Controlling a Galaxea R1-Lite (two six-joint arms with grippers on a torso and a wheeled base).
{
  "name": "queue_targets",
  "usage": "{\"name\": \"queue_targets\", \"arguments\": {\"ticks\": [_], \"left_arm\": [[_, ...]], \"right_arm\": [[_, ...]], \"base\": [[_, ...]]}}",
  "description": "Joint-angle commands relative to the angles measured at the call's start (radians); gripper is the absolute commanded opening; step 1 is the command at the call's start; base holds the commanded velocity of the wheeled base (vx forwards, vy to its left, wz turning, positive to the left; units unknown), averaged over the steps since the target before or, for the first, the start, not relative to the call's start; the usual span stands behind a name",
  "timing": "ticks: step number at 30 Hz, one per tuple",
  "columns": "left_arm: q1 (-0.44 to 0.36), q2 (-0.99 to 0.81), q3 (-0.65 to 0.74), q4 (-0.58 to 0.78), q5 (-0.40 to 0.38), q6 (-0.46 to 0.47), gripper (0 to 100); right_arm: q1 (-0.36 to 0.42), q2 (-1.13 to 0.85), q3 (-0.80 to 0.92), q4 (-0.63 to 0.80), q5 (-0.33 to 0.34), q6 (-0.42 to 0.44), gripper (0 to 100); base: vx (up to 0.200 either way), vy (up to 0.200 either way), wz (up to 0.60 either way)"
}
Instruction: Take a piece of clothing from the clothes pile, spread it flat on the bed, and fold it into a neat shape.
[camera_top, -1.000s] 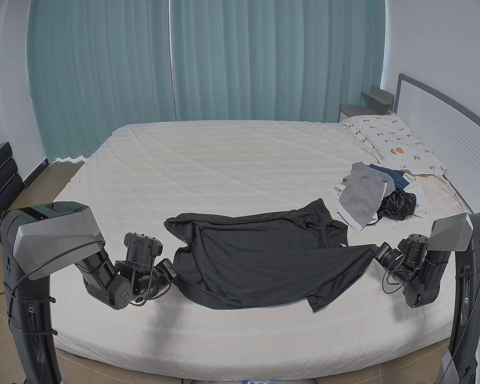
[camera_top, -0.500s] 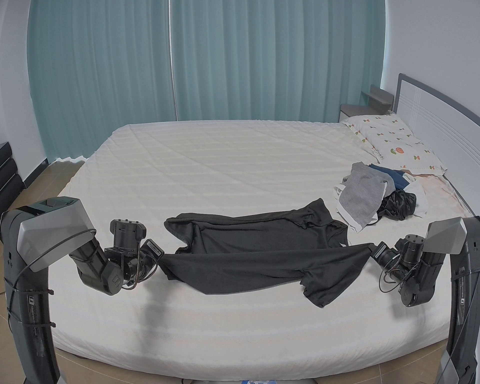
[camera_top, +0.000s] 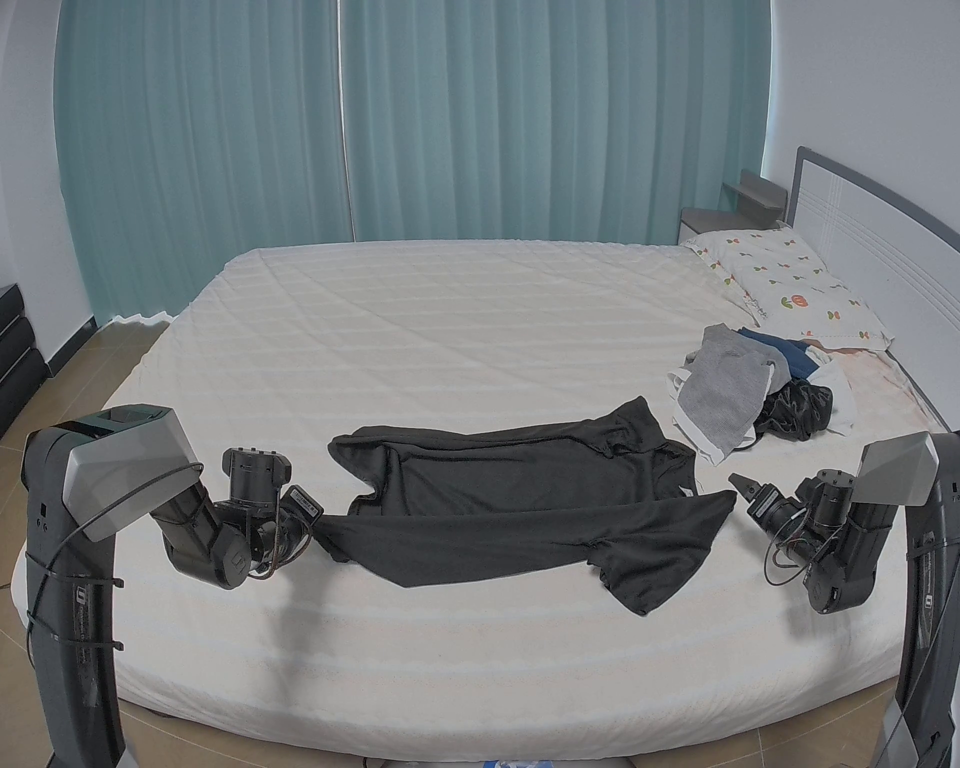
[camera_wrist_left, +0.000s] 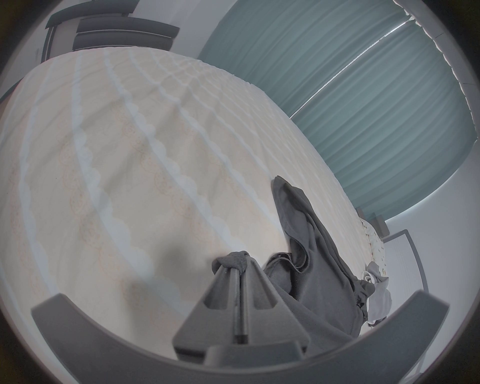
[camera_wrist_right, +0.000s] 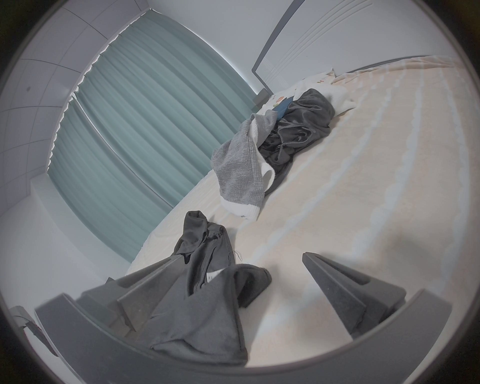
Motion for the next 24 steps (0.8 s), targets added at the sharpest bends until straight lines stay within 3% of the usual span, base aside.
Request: {"name": "queue_targets", "arguments": {"ticks": [1,9,17,24], "left_arm": [[0.007,0.016,-0.005,0.001,0.001,0.001,0],[0.005,0.019,-0.001,-0.002,0.001,0.004,0],[0.004,0.019,0.004,-0.002,-0.001,0.008,0],[0.004,0.019,0.005,-0.002,-0.001,0.01,0]], "right_arm": [[0.0,-0.099,0.133,-0.009,0.035,-0.001,100],[0.072,-0.102,0.289,-0.009,0.146,-0.087,100],[0.202,-0.068,0.298,-0.009,0.135,-0.084,100],[0.256,-0.048,0.297,-0.009,0.133,-0.09,100]], "base": [[0.0,0.0,0.0],[0.0,0.0,0.0],[0.0,0.0,0.0],[0.0,0.0,0.0]]}}
